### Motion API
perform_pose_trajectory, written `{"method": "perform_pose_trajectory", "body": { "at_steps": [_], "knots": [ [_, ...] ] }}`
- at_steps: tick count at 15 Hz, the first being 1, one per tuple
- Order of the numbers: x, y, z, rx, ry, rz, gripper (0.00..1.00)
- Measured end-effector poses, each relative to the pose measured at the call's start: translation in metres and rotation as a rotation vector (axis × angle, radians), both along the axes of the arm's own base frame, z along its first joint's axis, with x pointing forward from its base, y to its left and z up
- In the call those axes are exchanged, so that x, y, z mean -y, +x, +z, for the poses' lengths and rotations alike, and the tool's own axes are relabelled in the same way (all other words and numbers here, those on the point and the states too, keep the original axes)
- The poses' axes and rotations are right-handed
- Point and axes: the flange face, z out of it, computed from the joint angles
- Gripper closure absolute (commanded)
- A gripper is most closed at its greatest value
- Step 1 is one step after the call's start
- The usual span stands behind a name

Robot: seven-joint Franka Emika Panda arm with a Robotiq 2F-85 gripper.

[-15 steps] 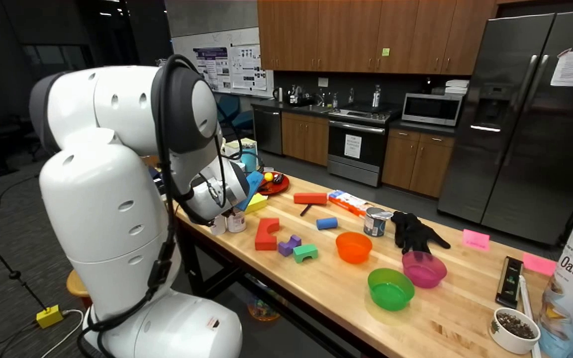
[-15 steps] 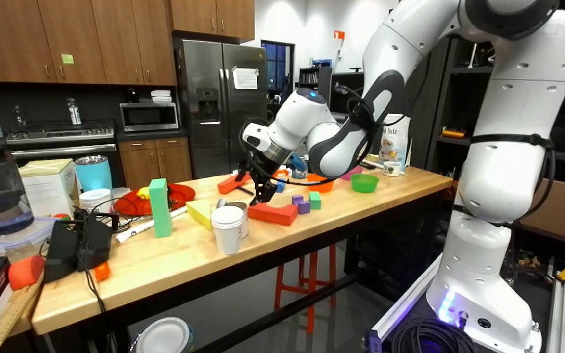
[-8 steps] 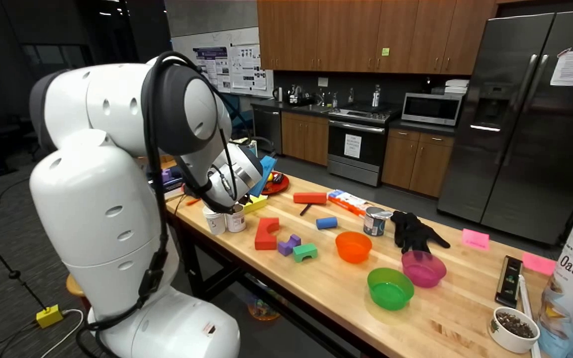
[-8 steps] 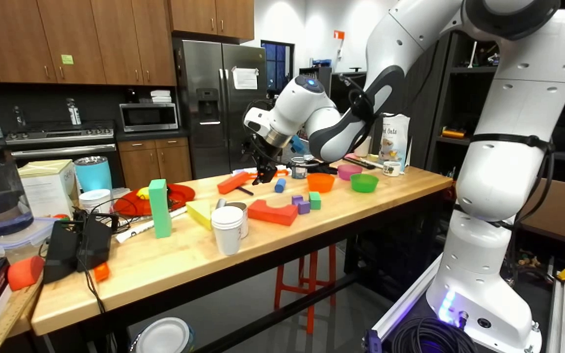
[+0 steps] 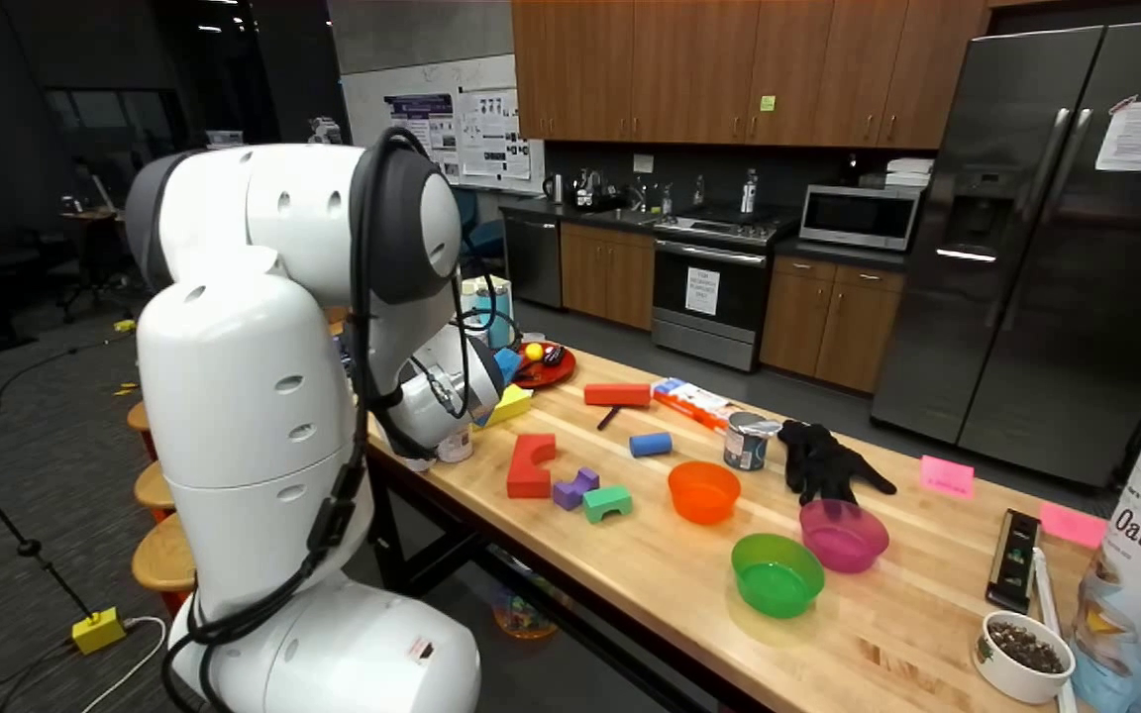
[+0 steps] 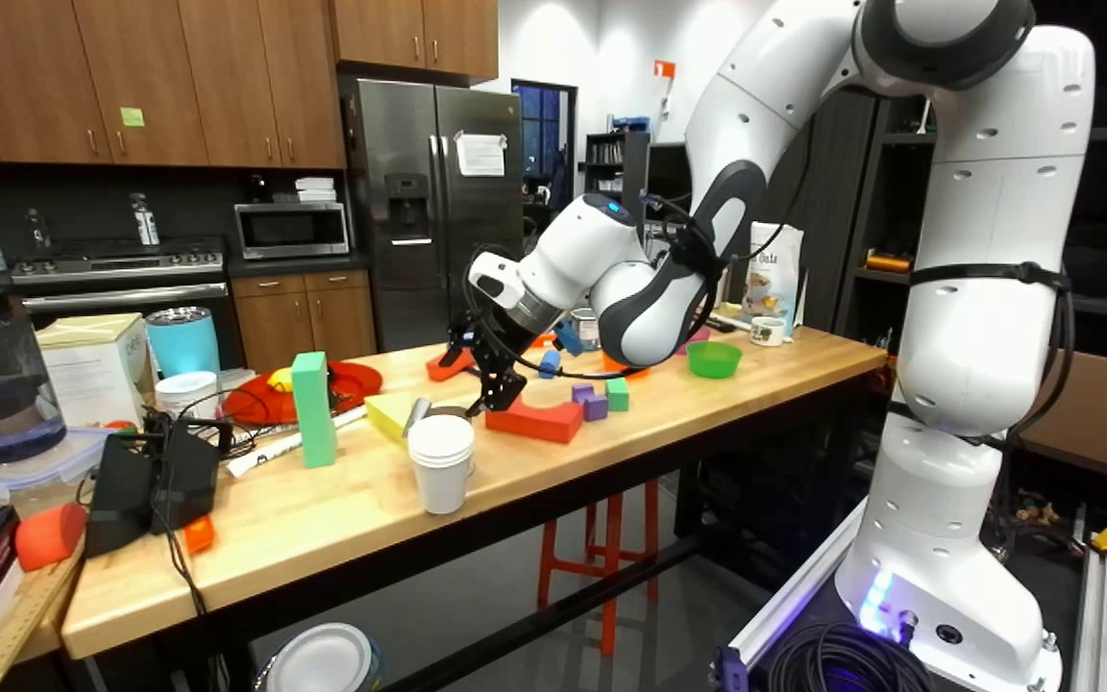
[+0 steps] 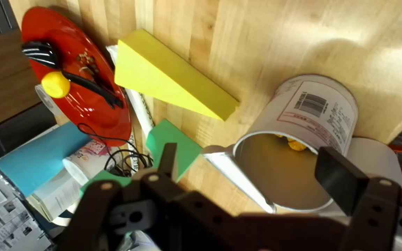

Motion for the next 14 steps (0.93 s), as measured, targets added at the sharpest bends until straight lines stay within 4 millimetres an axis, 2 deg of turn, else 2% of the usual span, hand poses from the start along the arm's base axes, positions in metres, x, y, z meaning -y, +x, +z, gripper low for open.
{"method": "perform_pose_trajectory", "body": {
  "at_steps": [4,9,14],
  "knots": [
    [-0.025,-0.018,-0.002,-0.042,0.000,-0.008,0.00],
    [-0.028,-0.038,-0.045,-0.206,-0.018,-0.105,0.00],
    [-0.024,-0.034,-0.051,-0.285,-0.019,-0.180,0.00]
  ]
}}
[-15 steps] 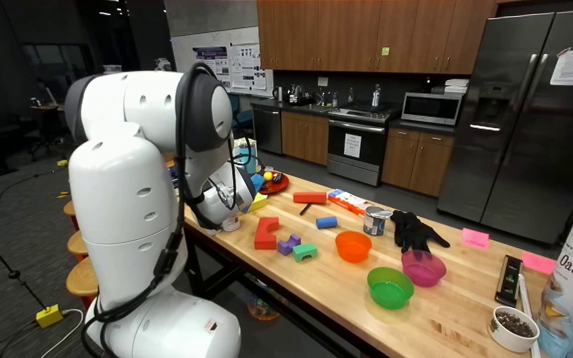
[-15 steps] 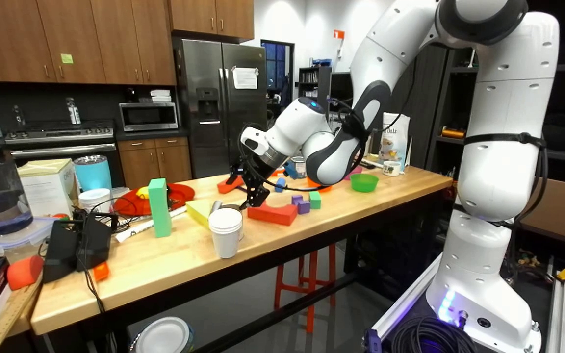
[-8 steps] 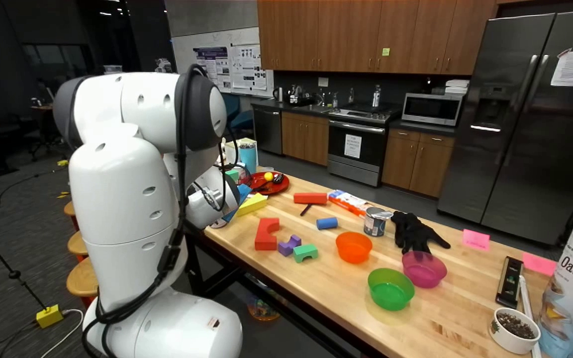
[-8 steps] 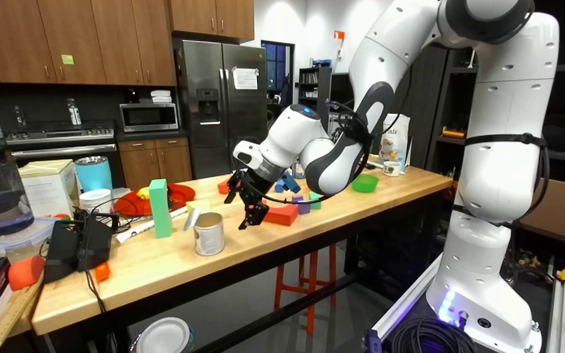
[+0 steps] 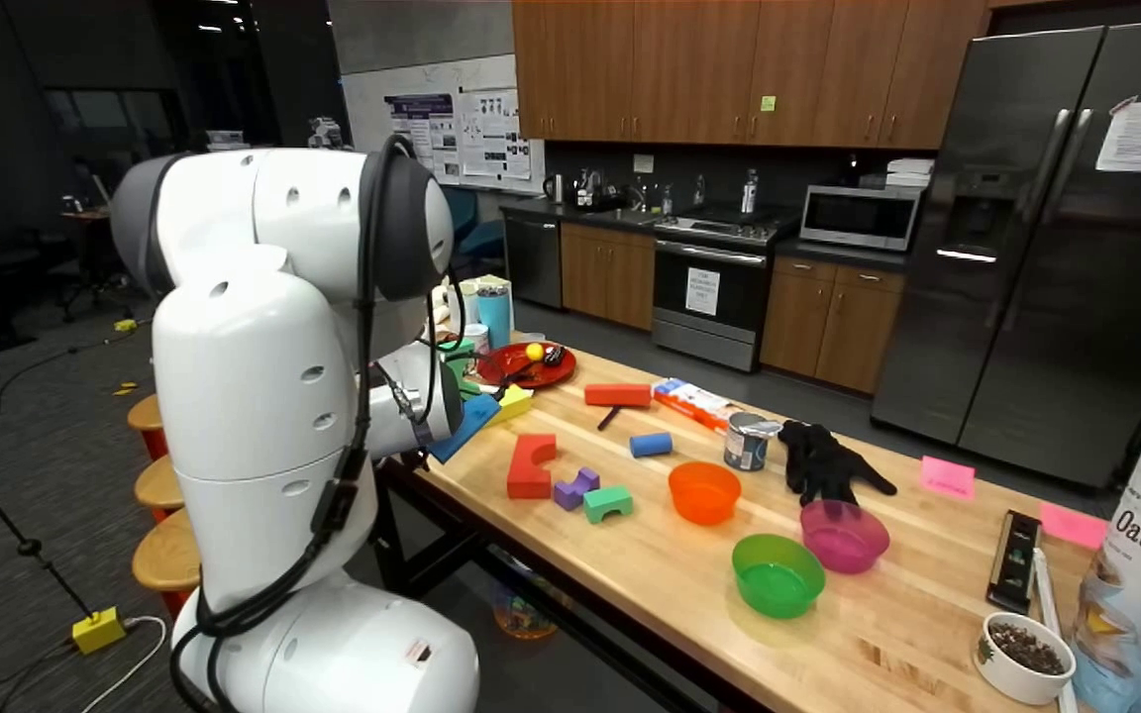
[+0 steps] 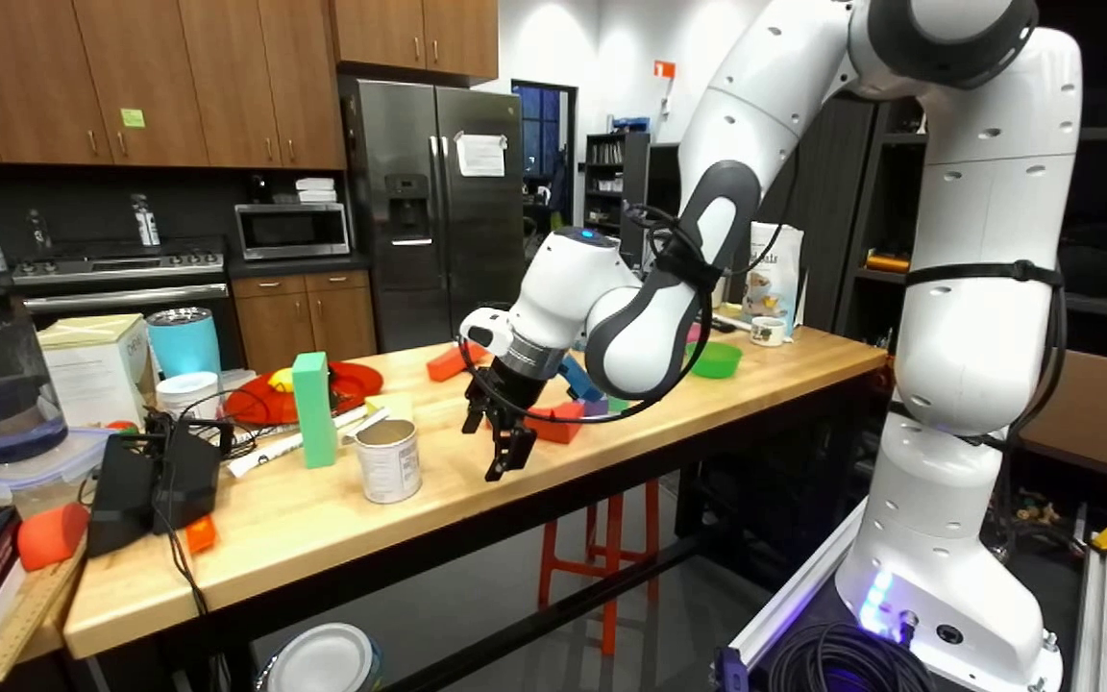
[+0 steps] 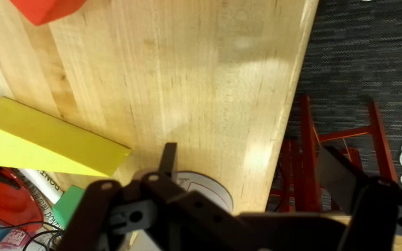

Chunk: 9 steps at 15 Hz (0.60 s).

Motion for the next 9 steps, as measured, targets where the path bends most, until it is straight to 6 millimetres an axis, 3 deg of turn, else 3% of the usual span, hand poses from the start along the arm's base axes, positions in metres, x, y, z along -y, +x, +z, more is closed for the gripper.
{"method": "perform_pose_trajectory", "body": {
  "at_steps": [5,9],
  "knots": [
    [0.006,0.015,0.015,-0.036,-0.014,-0.039,0.00],
    [0.015,0.012,0.050,-0.028,-0.085,-0.083,0.00]
  ]
}}
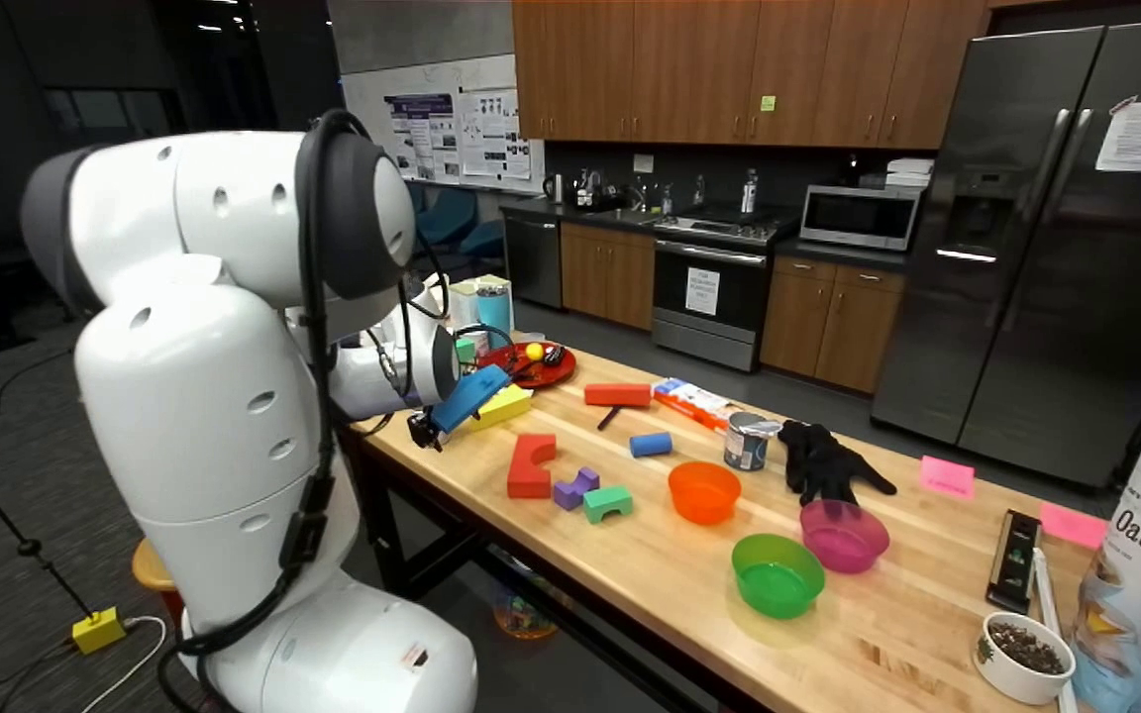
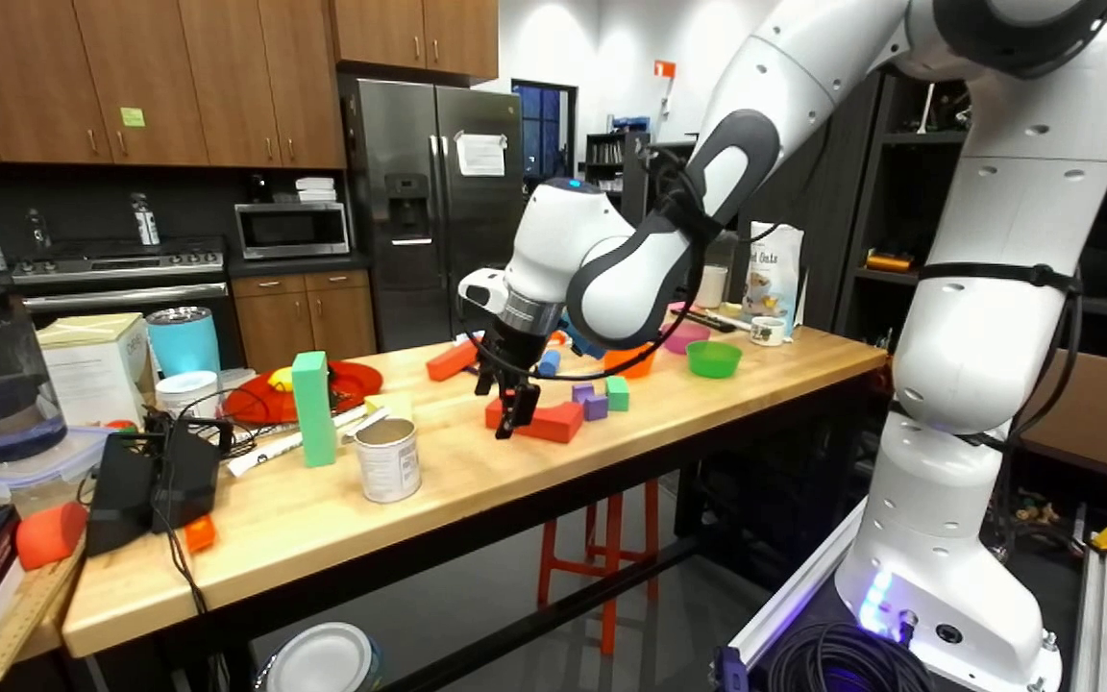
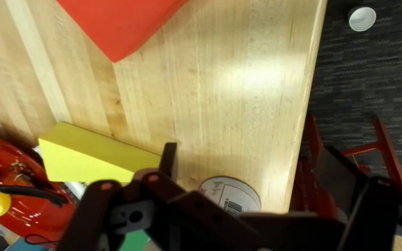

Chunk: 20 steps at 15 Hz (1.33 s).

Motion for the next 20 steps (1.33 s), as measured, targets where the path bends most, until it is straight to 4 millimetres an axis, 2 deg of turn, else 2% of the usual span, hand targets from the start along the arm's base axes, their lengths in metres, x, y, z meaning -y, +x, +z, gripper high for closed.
{"method": "perform_pose_trajectory", "body": {
  "at_steps": [4,8,11,15,18,20],
  "knots": [
    [-0.008,-0.030,0.048,0.075,-0.152,-0.031,0.00],
    [-0.029,-0.076,0.074,0.157,-0.334,-0.045,0.00],
    [-0.049,-0.107,0.081,0.203,-0.422,-0.056,0.00],
    [-0.073,-0.139,0.083,0.251,-0.485,-0.075,0.00],
    [-0.082,-0.153,0.084,0.269,-0.501,-0.092,0.00],
    [-0.085,-0.155,0.085,0.275,-0.483,-0.098,0.00]
  ]
}}
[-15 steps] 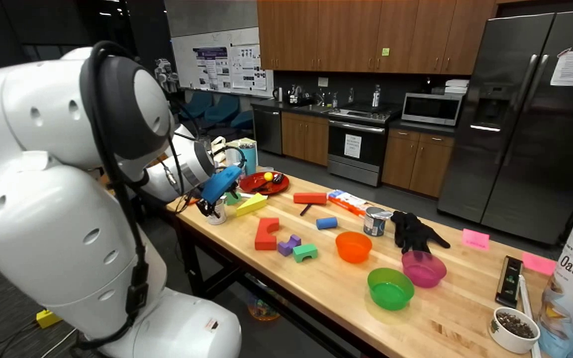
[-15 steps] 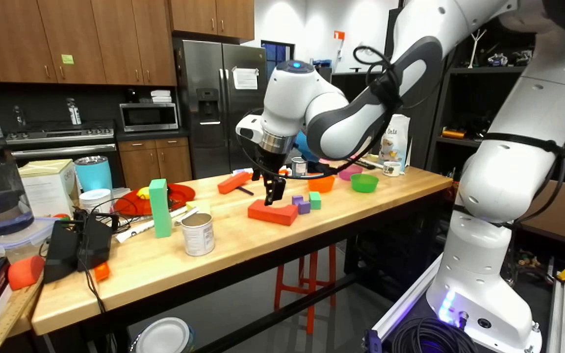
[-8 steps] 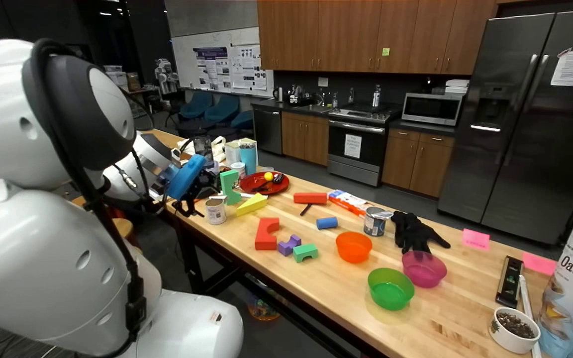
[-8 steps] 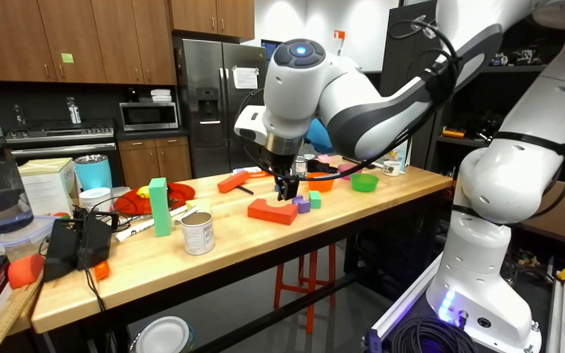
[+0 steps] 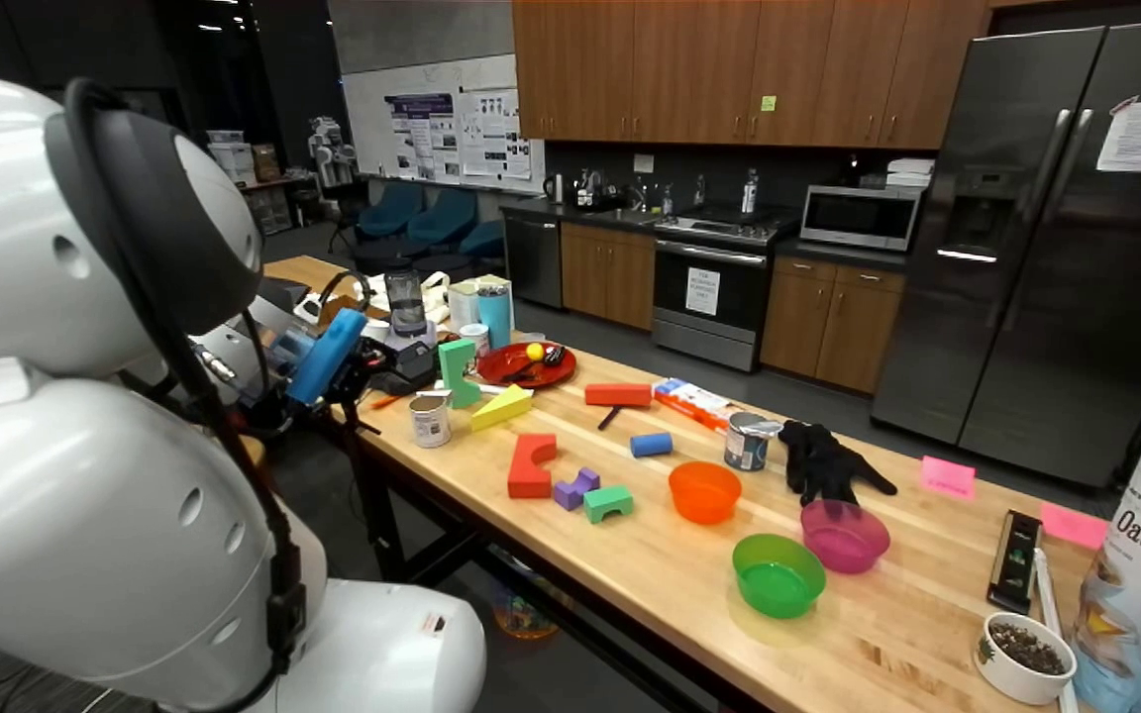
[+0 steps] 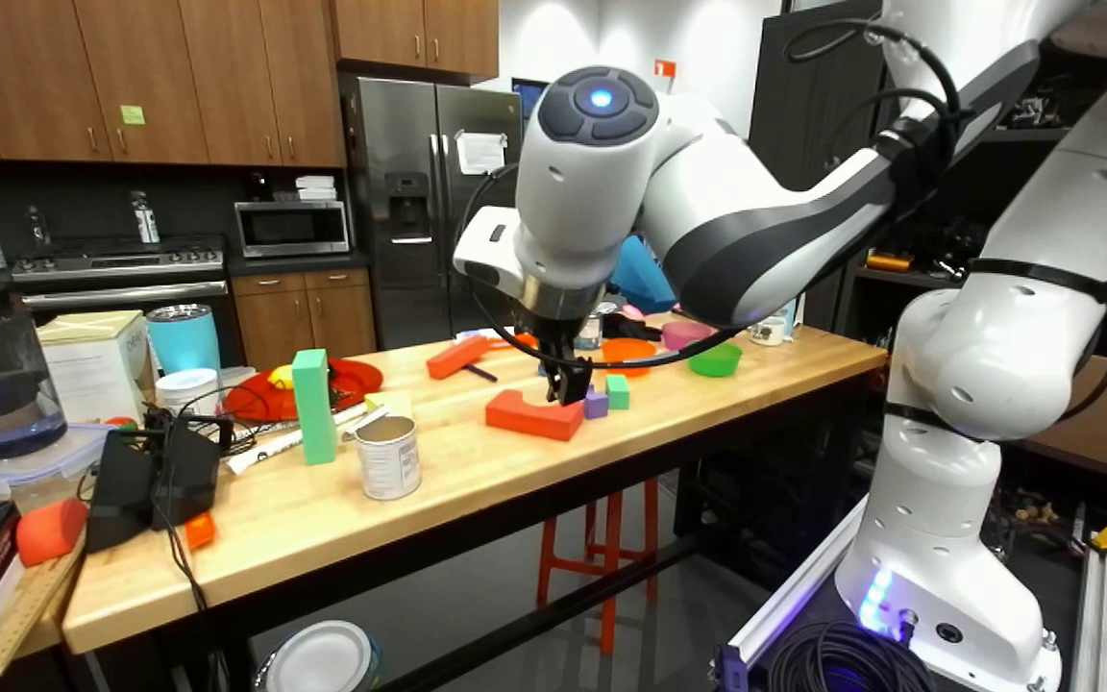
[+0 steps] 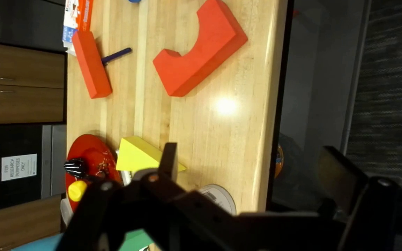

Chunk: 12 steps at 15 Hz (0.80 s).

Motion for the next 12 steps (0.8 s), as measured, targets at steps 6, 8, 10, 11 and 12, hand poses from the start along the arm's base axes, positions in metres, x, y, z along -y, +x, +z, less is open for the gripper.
{"method": "perform_pose_trajectory", "body": {
  "at_steps": [6,8,10,11,12],
  "knots": [
    [0.0054,0.0073,0.0032,0.017,0.079,-0.002,0.00],
    [0.0052,0.0061,0.0034,0.019,0.082,-0.001,0.00],
    [0.0054,0.0058,0.0034,0.021,0.083,-0.003,0.00],
    [0.0054,0.0058,0.0033,0.021,0.083,-0.003,0.00],
    [0.0054,0.0057,0.0033,0.021,0.084,-0.003,0.00]
  ]
}}
